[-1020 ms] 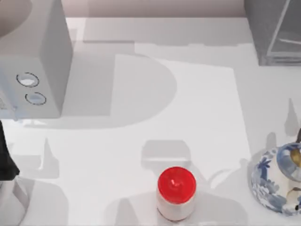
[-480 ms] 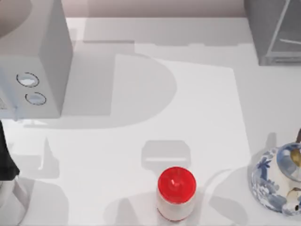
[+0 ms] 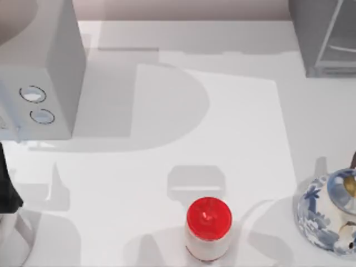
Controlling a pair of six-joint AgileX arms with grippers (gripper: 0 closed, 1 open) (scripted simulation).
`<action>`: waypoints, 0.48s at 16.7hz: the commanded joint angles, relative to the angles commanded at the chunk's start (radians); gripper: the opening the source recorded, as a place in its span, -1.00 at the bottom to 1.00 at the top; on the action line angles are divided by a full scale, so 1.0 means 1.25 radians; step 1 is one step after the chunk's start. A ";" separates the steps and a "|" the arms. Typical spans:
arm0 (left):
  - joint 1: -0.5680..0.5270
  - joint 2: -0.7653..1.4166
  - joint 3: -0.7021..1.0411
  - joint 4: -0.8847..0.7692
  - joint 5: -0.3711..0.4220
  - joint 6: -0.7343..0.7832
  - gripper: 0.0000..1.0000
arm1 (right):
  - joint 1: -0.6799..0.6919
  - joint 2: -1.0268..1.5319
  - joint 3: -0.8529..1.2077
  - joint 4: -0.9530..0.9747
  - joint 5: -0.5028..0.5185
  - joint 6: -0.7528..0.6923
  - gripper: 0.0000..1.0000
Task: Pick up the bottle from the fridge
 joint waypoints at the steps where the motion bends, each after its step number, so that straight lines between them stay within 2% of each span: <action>1: 0.000 0.000 0.000 0.000 0.000 0.000 1.00 | 0.004 -0.002 0.002 -0.002 0.001 0.000 1.00; 4: 0.000 0.000 0.000 0.000 0.000 0.000 1.00 | 0.015 0.012 0.032 -0.016 0.010 -0.003 1.00; 8: 0.000 0.000 0.000 0.000 0.000 0.000 1.00 | 0.059 0.072 0.185 -0.100 0.065 -0.008 1.00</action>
